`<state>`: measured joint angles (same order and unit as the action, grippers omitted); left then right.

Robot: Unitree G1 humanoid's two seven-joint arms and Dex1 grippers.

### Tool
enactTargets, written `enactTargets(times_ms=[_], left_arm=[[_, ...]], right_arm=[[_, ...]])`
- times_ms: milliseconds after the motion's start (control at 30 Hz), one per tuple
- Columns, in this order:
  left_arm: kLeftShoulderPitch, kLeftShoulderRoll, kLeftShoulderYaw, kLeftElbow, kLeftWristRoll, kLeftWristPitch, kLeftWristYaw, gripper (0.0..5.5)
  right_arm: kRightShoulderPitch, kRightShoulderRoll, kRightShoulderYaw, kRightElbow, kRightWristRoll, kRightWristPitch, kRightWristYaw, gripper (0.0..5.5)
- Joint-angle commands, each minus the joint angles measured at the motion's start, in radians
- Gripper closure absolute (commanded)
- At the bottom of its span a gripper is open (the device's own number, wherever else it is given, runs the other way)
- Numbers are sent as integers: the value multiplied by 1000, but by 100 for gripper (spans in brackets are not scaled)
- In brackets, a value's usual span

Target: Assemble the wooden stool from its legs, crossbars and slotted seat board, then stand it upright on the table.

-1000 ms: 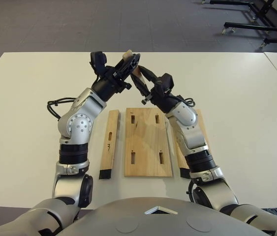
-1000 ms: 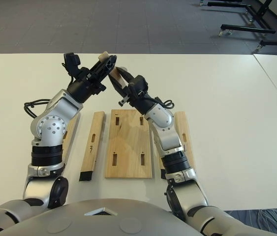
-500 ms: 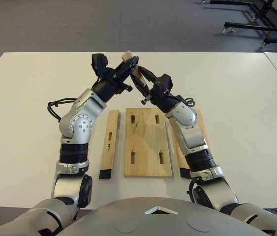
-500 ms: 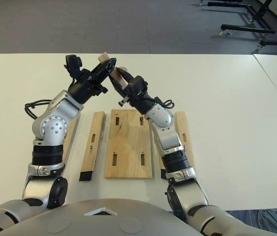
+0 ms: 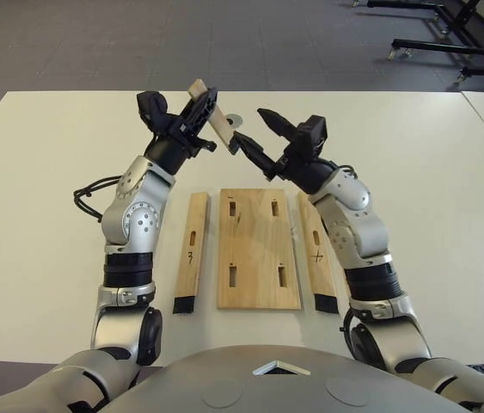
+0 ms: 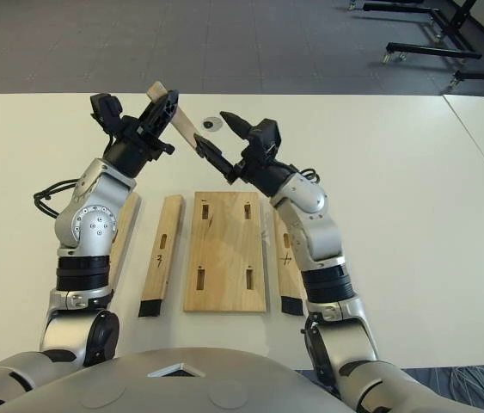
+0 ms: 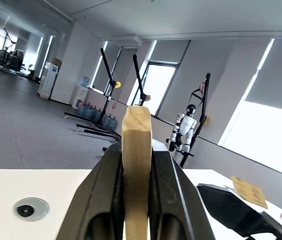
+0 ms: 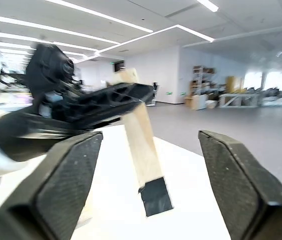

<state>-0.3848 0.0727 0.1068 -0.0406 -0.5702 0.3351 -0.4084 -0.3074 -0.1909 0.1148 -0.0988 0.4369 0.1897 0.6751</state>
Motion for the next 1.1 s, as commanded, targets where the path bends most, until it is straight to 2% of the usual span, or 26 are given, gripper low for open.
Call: enactTargets(times_ms=[33, 133, 200, 300, 433, 500, 633, 733, 933, 1100], left_arm=[[-8, 16, 30, 38, 78, -50, 78, 512], [6, 27, 35, -14, 131, -89, 119, 512], [34, 48, 31, -61, 161, -97, 129, 512], [104, 75, 30, -179, 198, -87, 154, 512], [223, 116, 15, -342, 213, -52, 154, 512], [248, 133, 20, -382, 219, -47, 154, 512], [312, 166, 38, -440, 237, -57, 151, 512], [385, 175, 65, -489, 246, -60, 165, 512], [566, 116, 71, -561, 261, -76, 224, 512], [670, 116, 71, -638, 282, -109, 220, 512]], right_arm=[[-15, -53, -61, -22, 151, 149, 82, 196], [-91, 7, -192, 88, 242, 179, -25, 196], [-125, 58, -232, 183, 178, 103, -150, 196], [-160, 110, -246, 308, 12, -57, -339, 196], [-164, 152, -245, 338, -99, -177, -458, 196], [-156, 158, -239, 321, -153, -218, -509, 196], [-145, 109, -193, 310, -415, -331, -678, 196], [-149, 88, -192, 303, -486, -352, -725, 196], [-97, 86, -190, 297, -509, -360, -747, 196], [-46, 92, -168, 263, -529, -354, -748, 196]])
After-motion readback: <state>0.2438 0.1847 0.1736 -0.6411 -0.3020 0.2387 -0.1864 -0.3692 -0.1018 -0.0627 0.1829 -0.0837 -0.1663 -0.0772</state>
